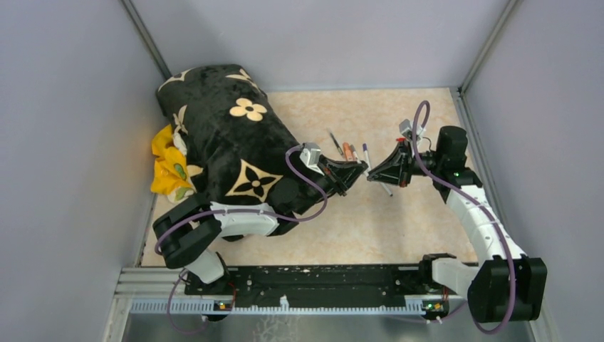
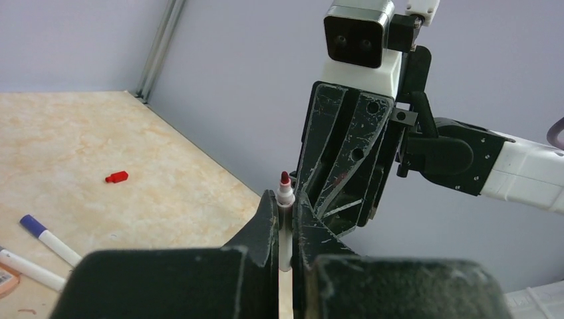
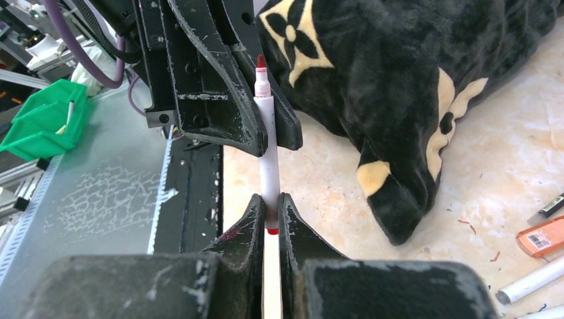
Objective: Insert the pens into the pen caps
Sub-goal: Pick up the pen from the center of the board.
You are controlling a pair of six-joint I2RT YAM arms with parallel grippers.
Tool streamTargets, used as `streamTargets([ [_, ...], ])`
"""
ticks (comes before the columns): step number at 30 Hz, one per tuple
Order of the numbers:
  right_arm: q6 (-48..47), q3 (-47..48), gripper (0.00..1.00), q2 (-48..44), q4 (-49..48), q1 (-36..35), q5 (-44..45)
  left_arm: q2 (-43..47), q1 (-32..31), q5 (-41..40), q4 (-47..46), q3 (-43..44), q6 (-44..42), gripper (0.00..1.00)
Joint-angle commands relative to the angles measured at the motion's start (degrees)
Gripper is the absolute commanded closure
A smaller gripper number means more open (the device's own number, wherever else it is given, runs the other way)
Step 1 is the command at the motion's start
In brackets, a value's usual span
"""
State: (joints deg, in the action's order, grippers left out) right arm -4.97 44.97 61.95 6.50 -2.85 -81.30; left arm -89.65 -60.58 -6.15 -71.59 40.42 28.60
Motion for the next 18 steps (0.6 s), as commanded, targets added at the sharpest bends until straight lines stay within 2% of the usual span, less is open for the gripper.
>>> streamTargets([
  [1,-2.09,1.39,1.0,0.35,0.82,-0.81,-0.73,-0.83,1.06,2.72,-4.82,0.08,0.84,1.0],
  [6,-2.45,1.2,0.98,0.66,1.06,-0.82,0.35,0.0,1.75,3.07,-7.03,-3.0,1.23,1.0],
  [9,-2.62,0.92,0.84,0.96,1.1,-0.84,0.55,1.19,2.48,3.29,-7.44,-5.44,1.46,1.0],
  [11,-4.34,0.97,0.7,1.14,2.52,-0.82,1.52,2.73,3.01,3.81,-6.84,-7.53,1.18,1.0],
  [13,-7.81,1.73,0.57,1.35,5.92,-0.84,3.64,5.2,3.25,4.37,-3.59,-9.48,-0.36,1.0],
  [15,-11.94,2.82,0.49,1.61,9.81,-0.83,6.52,8.56,3.27,4.31,2.87,-10.9,-2.54,1.0],
  [18,-16.75,3.65,0.44,2.45,13.15,-0.8,11.55,14.85,3.27,3.85,15.79,-11.95,-6.33,1.0],
])
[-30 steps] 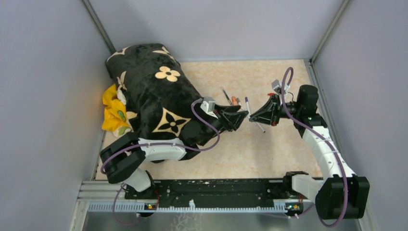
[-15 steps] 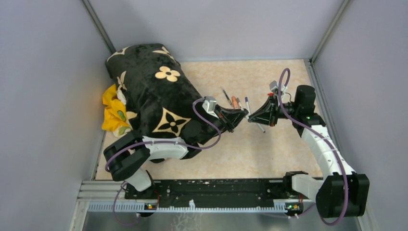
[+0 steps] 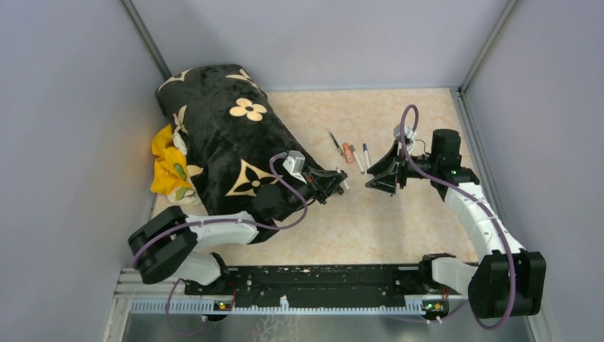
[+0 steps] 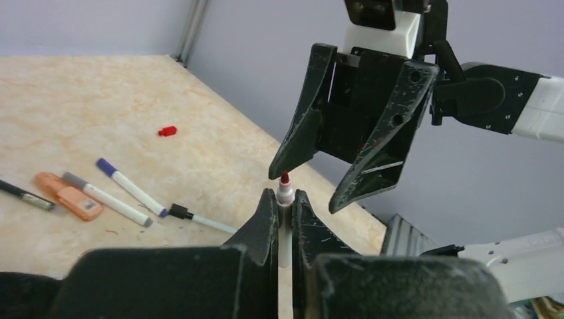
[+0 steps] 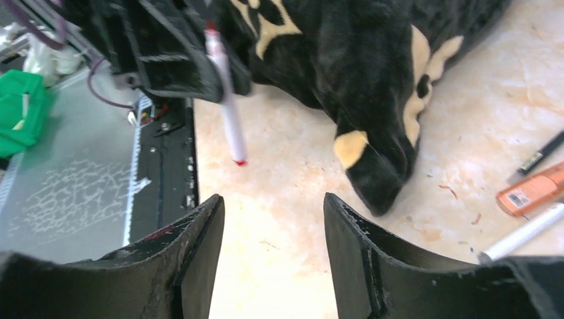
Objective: Insert the pens into the pen caps
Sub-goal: Pick up the pen cap from the center of the board.
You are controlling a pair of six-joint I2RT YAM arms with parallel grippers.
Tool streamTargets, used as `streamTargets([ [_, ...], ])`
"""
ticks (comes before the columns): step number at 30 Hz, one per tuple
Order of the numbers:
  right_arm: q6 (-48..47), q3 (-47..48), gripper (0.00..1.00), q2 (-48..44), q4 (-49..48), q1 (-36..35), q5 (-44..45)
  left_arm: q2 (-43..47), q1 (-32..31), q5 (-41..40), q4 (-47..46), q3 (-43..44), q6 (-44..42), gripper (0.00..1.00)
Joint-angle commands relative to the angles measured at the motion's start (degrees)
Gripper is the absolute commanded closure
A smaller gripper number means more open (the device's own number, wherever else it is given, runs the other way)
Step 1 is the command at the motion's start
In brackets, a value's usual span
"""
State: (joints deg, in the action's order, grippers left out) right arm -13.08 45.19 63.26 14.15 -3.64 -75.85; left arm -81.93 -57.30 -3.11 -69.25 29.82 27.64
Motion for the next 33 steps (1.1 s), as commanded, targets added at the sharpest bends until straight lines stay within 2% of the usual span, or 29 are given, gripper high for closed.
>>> streamTargets([
  [1,-9.83,3.66,0.44,1.56,6.21,0.03,8.42,9.18,0.0,0.75,17.67,-1.49,-6.9,1.0],
  [4,-12.18,4.81,0.43,3.68,7.28,0.0,16.63,16.33,-0.01,-0.54,29.38,-1.86,-11.12,1.0],
  [7,-12.48,7.39,0.41,6.96,7.51,0.04,26.32,21.58,-0.01,-3.66,36.67,-3.39,-14.55,1.0],
  [11,-14.94,12.8,0.4,12.77,8.67,0.08,37.89,26.46,0.06,-5.77,38.16,-7.22,-16.03,1.0],
  [15,-20.93,21.32,0.39,20.66,12.22,0.04,47.22,28.28,0.08,-5.27,34.95,-11.08,-15.49,1.0],
  [19,-32.01,34.07,0.36,32.49,23.15,0.58,51.4,29.69,0.08,-5.1,34.08,-12.69,-15.16,1.0],
  [24,-49.8,50.64,0.4,47.47,40.91,2.3,52.14,31.45,0.09,-5.48,32.76,-14.6,-14.82,1.0],
  [28,-68.13,54.22,0.38,50.13,44.16,3.46,51.07,32.56,0.08,-6.29,32.11,-15.61,-14.42,1.0],
  [31,-76.59,58.78,0.38,52.96,46.25,5.03,53.38,32.51,0.04,-6.77,31.82,-15.8,-14.21,1.0],
  [33,-78.61,62.22,0.39,55.94,47.29,5.1,55.51,32.12,0.08,-6.98,31.73,-15.64,-14.19,1.0],
])
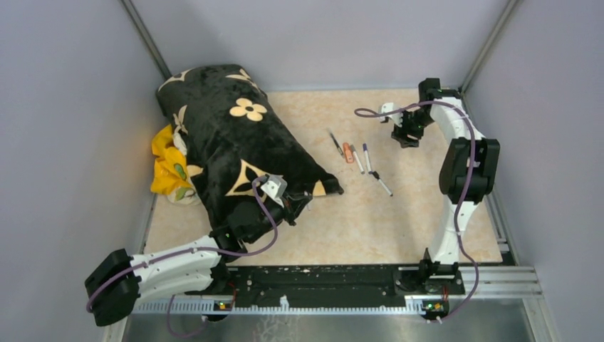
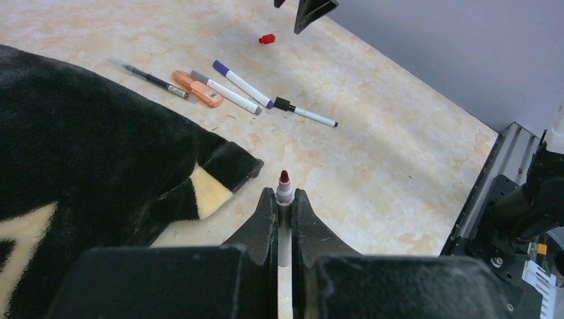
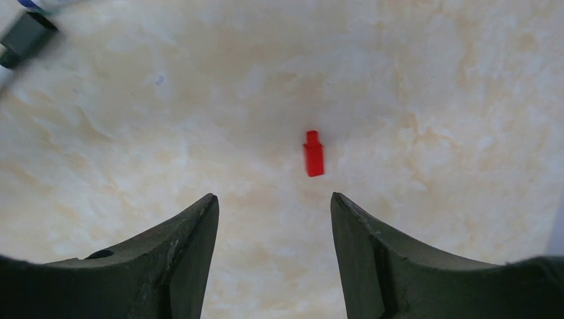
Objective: Insert the pens into the pen caps
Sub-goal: Pick up the pen cap from the center of the board.
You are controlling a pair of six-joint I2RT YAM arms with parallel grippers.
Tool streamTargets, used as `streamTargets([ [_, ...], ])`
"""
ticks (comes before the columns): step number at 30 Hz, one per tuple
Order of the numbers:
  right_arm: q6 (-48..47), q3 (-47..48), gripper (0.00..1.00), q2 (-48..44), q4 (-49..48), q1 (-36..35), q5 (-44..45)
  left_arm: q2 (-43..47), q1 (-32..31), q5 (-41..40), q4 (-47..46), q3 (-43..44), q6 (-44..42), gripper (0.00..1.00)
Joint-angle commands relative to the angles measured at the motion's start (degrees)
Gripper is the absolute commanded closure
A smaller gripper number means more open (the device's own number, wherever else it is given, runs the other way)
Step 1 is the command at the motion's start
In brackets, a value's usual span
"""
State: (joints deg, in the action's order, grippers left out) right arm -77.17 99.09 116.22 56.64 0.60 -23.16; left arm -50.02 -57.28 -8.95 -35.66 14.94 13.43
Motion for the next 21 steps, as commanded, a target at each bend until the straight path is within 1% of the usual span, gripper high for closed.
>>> streamTargets([
  [1,-15.35,10.01,0.39,4.51,5.39,1.01,3.43,-0.04,0.06,-1.22,-1.83,-0.6,-0.03,1.0],
  [4,-17.13,14.9,0.41,9.0,7.96,1.36,4.05,-0.88,0.02,-1.33,-1.57,-0.06,-0.15,1.0],
  [8,-18.08,18.74,0.44,13.1,10.66,1.47,4.14,-1.44,0.06,-1.3,-1.33,0.4,-0.16,1.0],
  [17,-17.18,20.74,0.47,17.28,9.99,1.66,4.52,-2.18,0.1,-1.28,-1.19,0.92,-0.15,1.0],
  [21,-16.63,21.8,0.5,19.03,10.31,1.77,4.66,-2.22,0.06,-1.27,-1.08,0.97,-0.07,1.0],
])
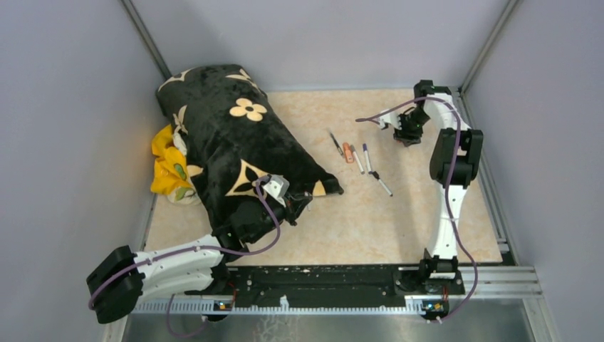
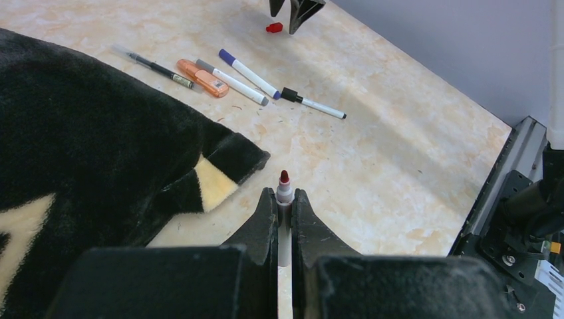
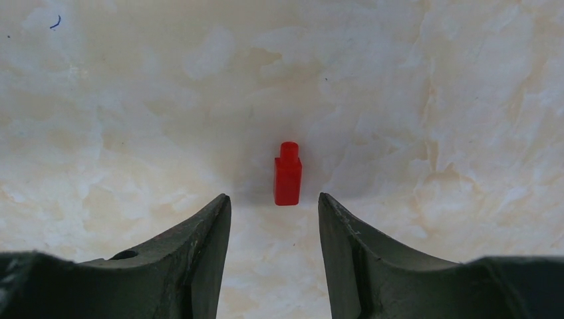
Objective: Insert the pens into the pen caps
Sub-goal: Pick up the pen cap from the center of the board.
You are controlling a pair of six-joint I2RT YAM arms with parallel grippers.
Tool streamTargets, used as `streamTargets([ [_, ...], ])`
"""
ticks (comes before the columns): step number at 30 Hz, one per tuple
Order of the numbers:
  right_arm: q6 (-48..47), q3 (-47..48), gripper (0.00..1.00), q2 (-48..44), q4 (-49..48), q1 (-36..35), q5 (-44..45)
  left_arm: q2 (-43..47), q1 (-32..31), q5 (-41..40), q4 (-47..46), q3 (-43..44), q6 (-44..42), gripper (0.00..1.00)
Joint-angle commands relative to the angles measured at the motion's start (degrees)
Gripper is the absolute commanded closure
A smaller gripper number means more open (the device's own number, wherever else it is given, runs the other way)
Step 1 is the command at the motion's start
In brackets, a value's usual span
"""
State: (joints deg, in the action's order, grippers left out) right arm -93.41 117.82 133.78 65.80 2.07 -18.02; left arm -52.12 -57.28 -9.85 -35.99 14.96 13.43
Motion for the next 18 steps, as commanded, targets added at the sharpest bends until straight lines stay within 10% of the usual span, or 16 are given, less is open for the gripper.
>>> streamTargets([
  [1,-0.25,3.23,0.51,1.75,1.13,0.33,-0.44,-0.1,0.06,-0.36,-0.75,0.95,-0.07,1.0],
  [18,-0.12,6.06,0.6,4.12,2.55,0.18,0.62,-1.19,0.06,-0.26,-0.28,1.73,-0.07,1.0],
])
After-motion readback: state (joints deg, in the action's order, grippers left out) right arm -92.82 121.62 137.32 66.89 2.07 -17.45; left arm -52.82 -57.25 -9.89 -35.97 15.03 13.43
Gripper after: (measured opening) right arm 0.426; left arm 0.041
